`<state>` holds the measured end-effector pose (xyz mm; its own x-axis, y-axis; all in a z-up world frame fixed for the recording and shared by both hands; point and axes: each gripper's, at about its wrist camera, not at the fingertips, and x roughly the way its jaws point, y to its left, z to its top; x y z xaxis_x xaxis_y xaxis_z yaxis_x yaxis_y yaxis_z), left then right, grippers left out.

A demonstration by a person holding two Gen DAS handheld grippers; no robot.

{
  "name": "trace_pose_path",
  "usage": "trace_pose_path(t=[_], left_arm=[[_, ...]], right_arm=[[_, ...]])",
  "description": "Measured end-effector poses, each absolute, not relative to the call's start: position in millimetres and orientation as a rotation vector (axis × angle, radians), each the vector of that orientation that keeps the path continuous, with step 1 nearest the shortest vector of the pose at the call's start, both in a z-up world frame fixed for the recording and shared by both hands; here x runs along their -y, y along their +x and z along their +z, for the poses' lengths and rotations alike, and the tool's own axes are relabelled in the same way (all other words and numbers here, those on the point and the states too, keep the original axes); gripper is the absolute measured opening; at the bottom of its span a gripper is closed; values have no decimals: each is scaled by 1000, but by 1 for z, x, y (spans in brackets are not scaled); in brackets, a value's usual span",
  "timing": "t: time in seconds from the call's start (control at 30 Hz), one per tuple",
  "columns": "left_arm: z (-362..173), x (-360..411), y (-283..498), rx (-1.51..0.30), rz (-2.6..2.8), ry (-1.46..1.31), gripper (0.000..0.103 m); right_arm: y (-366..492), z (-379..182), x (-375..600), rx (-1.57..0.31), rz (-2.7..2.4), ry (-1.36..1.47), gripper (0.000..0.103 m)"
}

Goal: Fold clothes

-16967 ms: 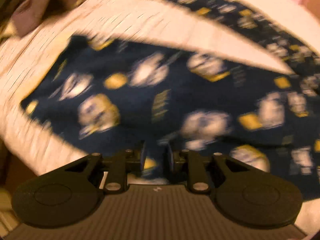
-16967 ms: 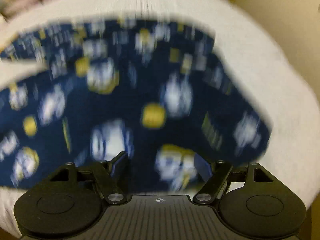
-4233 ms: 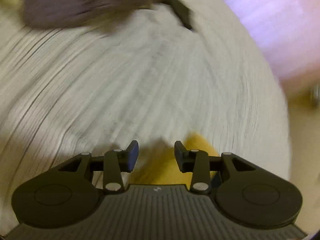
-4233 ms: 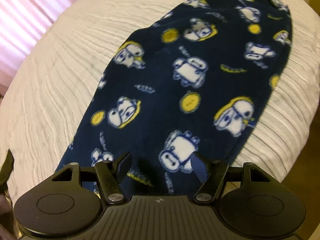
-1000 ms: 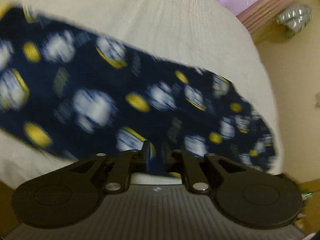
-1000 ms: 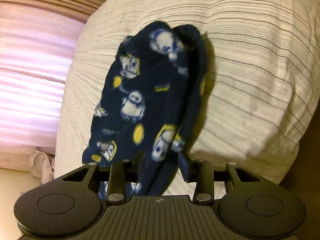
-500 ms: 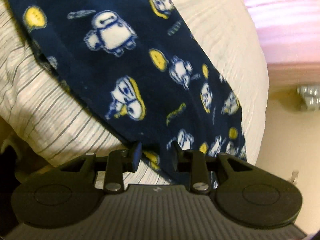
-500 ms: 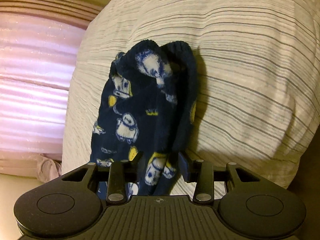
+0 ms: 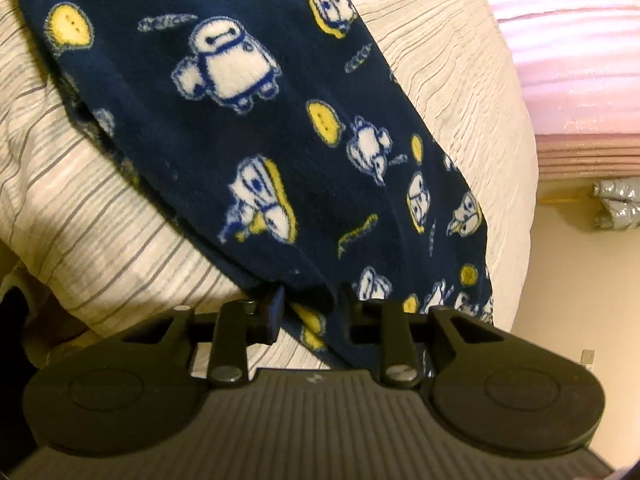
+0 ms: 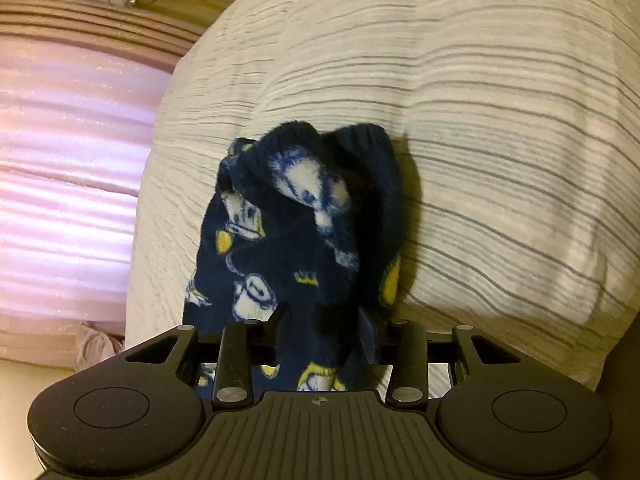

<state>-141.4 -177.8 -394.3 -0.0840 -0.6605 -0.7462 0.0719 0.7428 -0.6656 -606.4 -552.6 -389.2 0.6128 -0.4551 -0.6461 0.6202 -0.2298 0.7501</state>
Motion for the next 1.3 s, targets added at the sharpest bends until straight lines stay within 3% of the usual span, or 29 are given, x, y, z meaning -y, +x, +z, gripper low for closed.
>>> trace_pose_path(t=[0.03, 0.1, 0.4, 0.63, 0.67, 0.7, 0.77, 0.97, 1.17, 1.2, 1.23, 1.3], left_arm=[[-393, 178, -140, -1533, -664, -484, 0], [-386, 178, -141, -1489, -709, -446, 0], [-374, 175, -154, -1407, -843, -240, 0], [-389, 196, -168, -1381, -836, -47, 1], [-386, 197, -169, -1381, -849, -21, 3], [-382, 199, -169, -1380, -862, 5, 3], [-371, 197, -169, -1402, -898, 53, 4], [-329, 206, -167, -1279, -1015, 115, 4], [-361, 232, -145, -1203, -908, 138, 4], [-370, 232, -141, -1218, -882, 148, 4], [-379, 231, -136, -1233, -856, 158, 3], [-377, 227, -132, -1218, -853, 175, 3]], right_arm=[[-606, -386, 552, -165, -1006, 1473, 6], [-606, -379, 552, -183, -1004, 1425, 3], [-611, -346, 545, -224, -986, 1242, 2], [-606, -384, 550, -387, -1072, 1282, 3], [-603, -380, 549, -407, -1068, 1255, 6], [-603, -374, 549, -420, -1060, 1217, 16], [-607, -358, 546, -422, -1120, 1163, 51], [-602, -315, 548, -330, -1128, 911, 50], [-556, -353, 568, -562, -1085, 701, 50], [-554, -366, 572, -616, -1108, 694, 45], [-561, -378, 576, -666, -1126, 739, 28], [-576, -381, 573, -631, -1143, 812, 25]])
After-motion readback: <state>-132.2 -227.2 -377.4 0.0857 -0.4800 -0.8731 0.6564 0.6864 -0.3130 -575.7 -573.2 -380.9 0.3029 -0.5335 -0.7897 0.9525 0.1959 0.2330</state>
